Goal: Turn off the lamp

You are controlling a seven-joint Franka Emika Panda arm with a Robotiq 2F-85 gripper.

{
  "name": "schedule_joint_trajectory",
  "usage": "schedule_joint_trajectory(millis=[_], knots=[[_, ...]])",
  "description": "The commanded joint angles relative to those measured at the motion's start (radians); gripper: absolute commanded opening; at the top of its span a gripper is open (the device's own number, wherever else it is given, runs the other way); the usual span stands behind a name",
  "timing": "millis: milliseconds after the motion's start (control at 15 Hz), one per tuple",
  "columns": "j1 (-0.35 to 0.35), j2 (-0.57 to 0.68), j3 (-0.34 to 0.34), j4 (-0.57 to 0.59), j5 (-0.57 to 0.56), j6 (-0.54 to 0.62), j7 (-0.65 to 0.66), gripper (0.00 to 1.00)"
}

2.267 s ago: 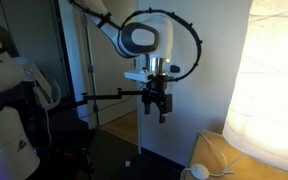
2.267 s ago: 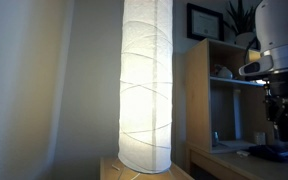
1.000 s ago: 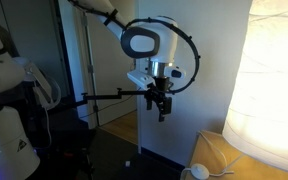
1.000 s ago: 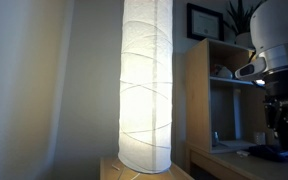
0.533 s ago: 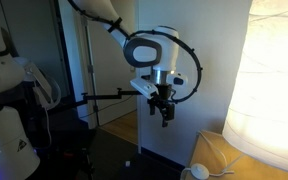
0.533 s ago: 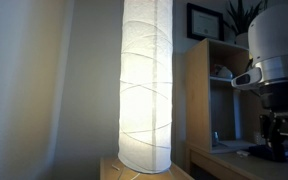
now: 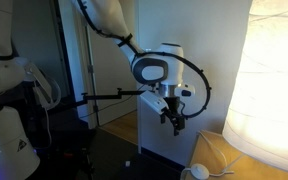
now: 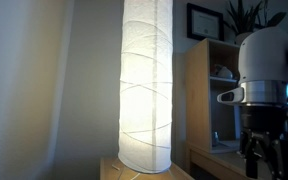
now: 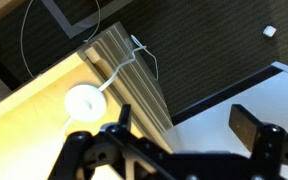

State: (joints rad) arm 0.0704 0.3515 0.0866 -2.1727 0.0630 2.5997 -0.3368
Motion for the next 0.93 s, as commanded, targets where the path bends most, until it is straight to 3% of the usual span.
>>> schedule_joint_trajectory(millis=[0,400,867], knots=[[-0.005,0.071,-0.011,0.062,-0.057,0.088,0.074,1.00],[0.008,0.142,-0.077,0.132,-0.148,0.187,0.197,1.00],[-0.007,0.168,-0.093,0.188,-0.137,0.145,0.261,1.00]])
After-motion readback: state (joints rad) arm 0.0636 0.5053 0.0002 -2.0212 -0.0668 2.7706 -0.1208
